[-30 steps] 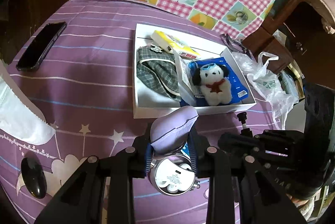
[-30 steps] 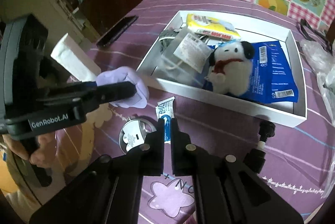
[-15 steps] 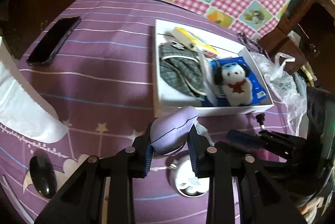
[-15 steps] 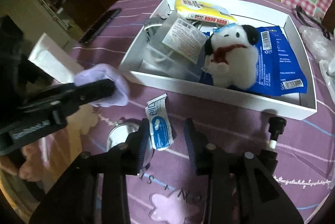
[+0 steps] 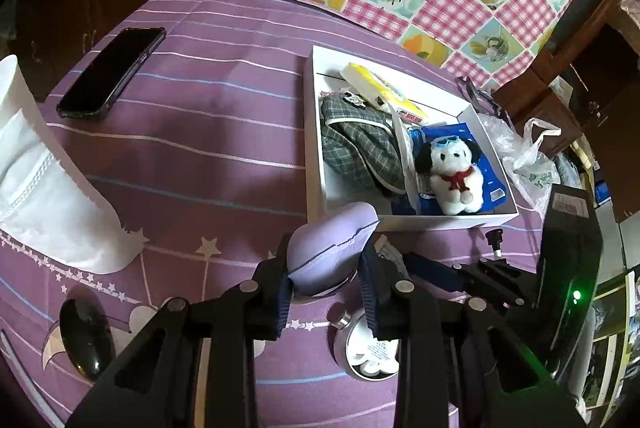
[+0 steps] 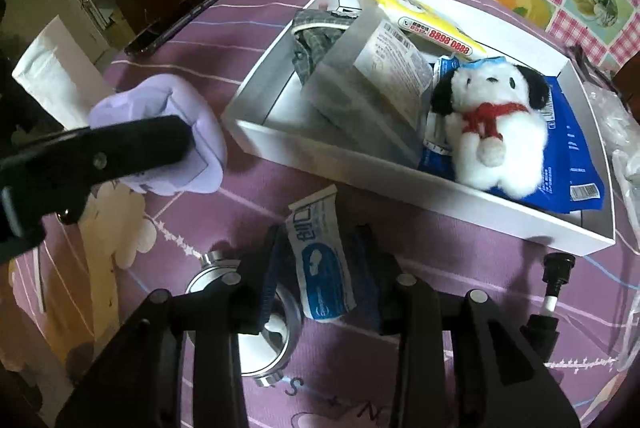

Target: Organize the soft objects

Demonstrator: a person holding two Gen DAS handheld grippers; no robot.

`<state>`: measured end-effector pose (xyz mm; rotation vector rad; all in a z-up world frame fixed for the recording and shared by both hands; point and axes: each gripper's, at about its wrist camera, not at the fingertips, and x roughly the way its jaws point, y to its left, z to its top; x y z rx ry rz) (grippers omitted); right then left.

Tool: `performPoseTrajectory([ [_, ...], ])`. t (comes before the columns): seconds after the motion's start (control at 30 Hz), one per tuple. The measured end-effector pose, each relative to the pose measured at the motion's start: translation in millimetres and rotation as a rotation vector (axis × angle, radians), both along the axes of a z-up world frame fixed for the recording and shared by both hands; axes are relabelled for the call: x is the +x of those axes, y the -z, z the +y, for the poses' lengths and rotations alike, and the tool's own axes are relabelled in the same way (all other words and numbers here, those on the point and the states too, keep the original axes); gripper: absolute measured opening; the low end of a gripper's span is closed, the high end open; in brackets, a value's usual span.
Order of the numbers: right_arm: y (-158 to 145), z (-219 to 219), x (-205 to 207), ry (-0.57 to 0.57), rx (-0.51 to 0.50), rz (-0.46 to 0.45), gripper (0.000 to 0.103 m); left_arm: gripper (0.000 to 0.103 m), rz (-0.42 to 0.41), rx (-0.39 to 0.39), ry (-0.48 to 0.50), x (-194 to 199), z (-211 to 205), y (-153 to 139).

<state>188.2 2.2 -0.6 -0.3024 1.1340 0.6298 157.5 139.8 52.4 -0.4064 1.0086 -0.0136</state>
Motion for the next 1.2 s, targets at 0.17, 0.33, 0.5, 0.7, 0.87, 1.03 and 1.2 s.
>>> performPoseTrajectory([
  [0.17,0,-8,-1,-0.003,0.029,0.028,0.029,0.028,-0.007,0.005,-0.003,0,-1,-2],
  [0.33,-9,-26,4,0.026,0.105,0.068,0.029,0.028,-0.019,-0.009,0.011,-1,-9,-5],
  [0.5,-24,-46,10,0.06,0.194,0.092,0.029,0.028,-0.05,0.034,0.046,-1,-30,-12],
  [0.7,-47,-69,15,0.103,0.286,0.074,0.029,0.028,-0.132,0.062,0.081,-6,-53,-27],
  [0.87,-58,-85,21,0.149,0.36,0.06,0.029,0.028,-0.163,0.064,0.06,-1,-60,-35],
  [1.03,-67,-100,28,0.185,0.41,0.026,0.029,0.028,-0.194,0.032,0.079,11,-69,-39],
  [1.2,-69,-112,43,0.226,0.458,0.032,0.029,0.028,-0.221,0.029,0.097,27,-77,-47],
])
